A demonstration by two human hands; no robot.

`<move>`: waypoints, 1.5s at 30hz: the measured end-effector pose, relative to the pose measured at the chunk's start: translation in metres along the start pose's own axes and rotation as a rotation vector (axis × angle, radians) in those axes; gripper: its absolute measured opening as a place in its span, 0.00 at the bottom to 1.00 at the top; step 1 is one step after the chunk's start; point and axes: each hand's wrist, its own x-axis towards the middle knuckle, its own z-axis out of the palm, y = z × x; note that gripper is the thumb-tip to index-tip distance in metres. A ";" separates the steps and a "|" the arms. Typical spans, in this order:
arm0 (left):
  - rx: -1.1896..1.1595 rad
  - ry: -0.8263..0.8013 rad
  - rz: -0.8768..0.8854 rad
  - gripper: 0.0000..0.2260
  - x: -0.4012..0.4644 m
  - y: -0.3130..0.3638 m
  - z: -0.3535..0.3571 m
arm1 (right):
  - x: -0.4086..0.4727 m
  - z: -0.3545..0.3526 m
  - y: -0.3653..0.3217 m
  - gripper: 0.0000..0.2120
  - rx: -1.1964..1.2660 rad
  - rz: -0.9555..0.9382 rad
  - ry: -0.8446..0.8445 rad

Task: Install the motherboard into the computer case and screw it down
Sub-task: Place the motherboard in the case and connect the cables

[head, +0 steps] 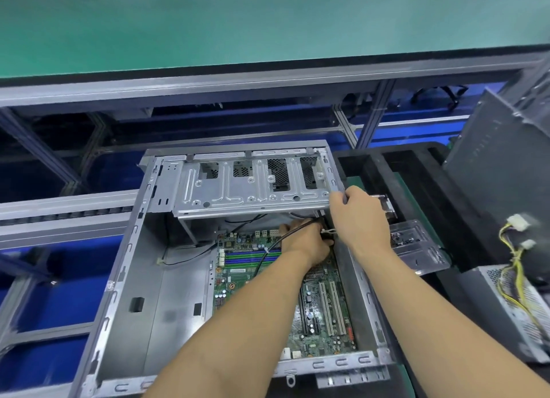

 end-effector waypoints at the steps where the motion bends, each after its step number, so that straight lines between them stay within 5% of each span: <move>1: 0.001 -0.002 -0.001 0.09 0.000 0.001 0.000 | 0.000 0.000 0.000 0.13 -0.016 -0.001 0.004; 8: -0.146 0.008 0.009 0.13 -0.016 -0.003 -0.007 | 0.002 0.000 -0.001 0.13 -0.058 -0.025 0.014; 14: -0.242 -0.517 0.123 0.19 -0.059 -0.013 -0.075 | 0.003 0.001 -0.001 0.13 -0.071 -0.024 0.020; 17: -0.484 -0.483 0.021 0.17 -0.081 -0.041 -0.117 | 0.004 0.003 0.001 0.14 -0.085 -0.024 0.020; 19: -0.336 -0.399 -0.057 0.17 -0.086 -0.066 -0.133 | 0.004 0.003 0.003 0.15 -0.087 -0.023 0.024; 23: -0.028 -0.663 -0.109 0.17 -0.098 -0.090 -0.122 | 0.005 0.004 0.003 0.15 -0.071 -0.021 0.024; 27: 0.006 -0.675 0.010 0.13 -0.101 -0.086 -0.097 | 0.005 0.004 0.005 0.15 -0.061 -0.015 0.021; 33: -0.313 -0.706 0.190 0.12 -0.104 -0.060 -0.097 | 0.007 0.004 0.005 0.16 -0.052 -0.008 0.026; 40: -0.710 -1.056 0.202 0.06 -0.114 -0.031 -0.076 | 0.008 0.005 0.005 0.15 -0.032 -0.003 0.029; 45: -0.614 -1.012 0.348 0.12 -0.114 -0.036 -0.070 | 0.009 0.006 0.006 0.15 -0.018 0.004 0.028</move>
